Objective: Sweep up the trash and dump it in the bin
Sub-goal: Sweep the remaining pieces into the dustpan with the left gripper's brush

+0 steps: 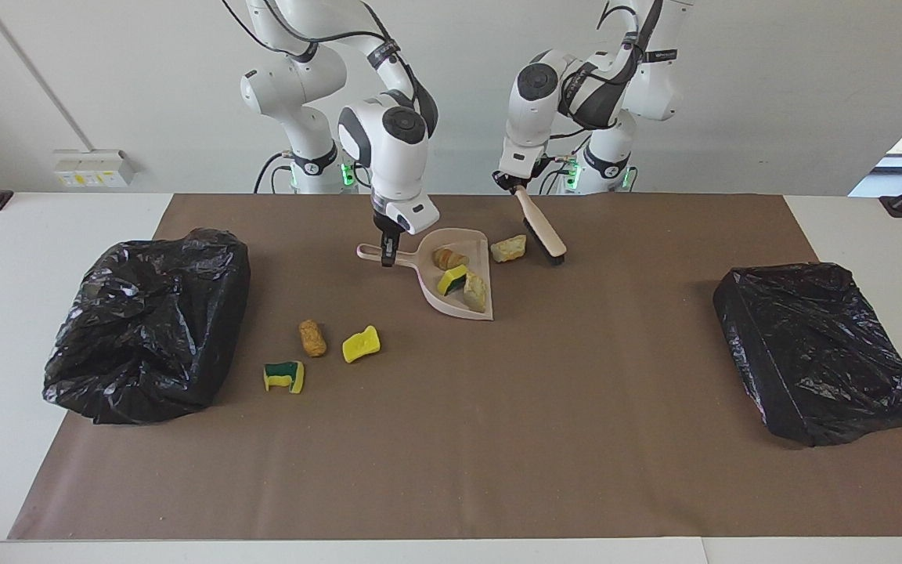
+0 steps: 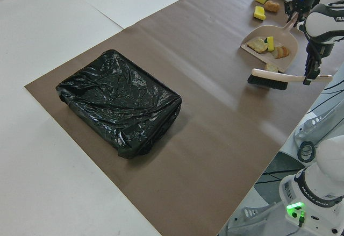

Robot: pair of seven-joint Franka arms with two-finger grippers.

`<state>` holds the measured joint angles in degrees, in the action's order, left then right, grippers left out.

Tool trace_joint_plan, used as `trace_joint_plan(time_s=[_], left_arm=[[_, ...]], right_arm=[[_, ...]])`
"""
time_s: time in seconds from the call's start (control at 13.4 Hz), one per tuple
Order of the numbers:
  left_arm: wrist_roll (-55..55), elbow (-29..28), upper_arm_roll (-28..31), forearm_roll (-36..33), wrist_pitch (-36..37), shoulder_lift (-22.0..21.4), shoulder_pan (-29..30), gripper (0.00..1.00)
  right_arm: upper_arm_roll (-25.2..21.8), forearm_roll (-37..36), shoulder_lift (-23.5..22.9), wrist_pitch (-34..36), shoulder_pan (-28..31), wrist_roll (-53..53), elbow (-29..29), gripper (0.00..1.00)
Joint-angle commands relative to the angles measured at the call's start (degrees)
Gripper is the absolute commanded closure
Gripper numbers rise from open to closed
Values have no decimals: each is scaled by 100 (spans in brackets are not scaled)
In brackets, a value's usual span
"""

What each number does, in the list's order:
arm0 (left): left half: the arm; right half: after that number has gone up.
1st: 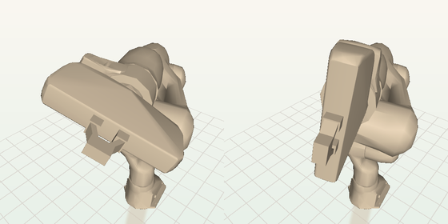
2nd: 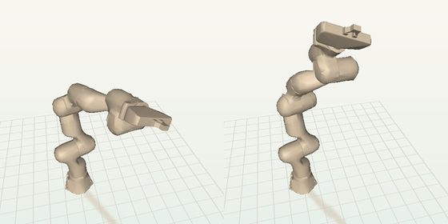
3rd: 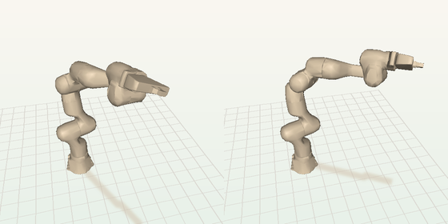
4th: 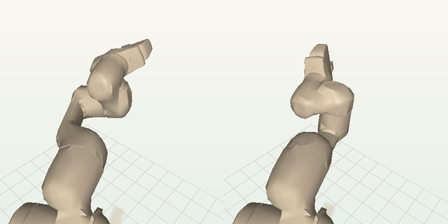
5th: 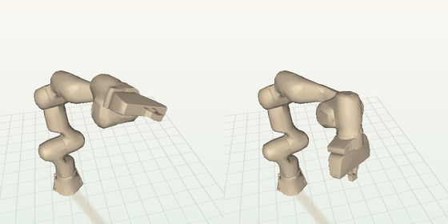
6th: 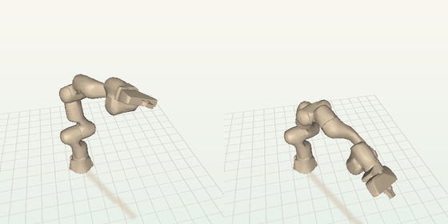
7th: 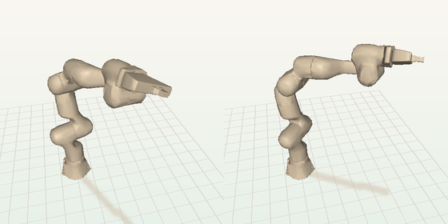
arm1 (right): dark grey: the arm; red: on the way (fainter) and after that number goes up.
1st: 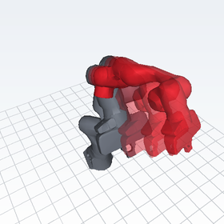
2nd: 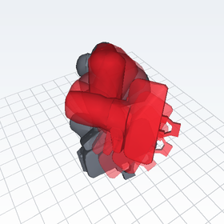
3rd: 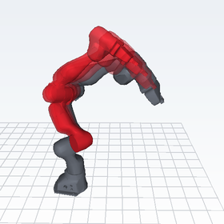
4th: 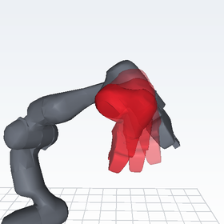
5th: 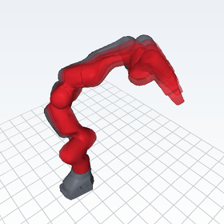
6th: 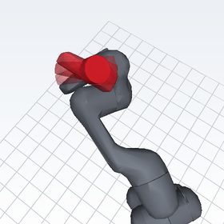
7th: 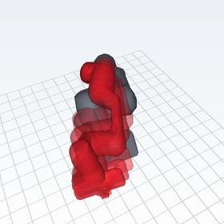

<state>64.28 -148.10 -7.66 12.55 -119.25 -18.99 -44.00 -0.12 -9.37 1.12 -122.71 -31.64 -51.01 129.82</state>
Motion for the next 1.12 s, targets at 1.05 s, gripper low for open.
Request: trace_joint_plan(time_s=[1.05], left_arm=[[-2148,1371,28,-391,137,862,286,100]], right_arm=[[21,-82,169,-156,44,91,193,100]])
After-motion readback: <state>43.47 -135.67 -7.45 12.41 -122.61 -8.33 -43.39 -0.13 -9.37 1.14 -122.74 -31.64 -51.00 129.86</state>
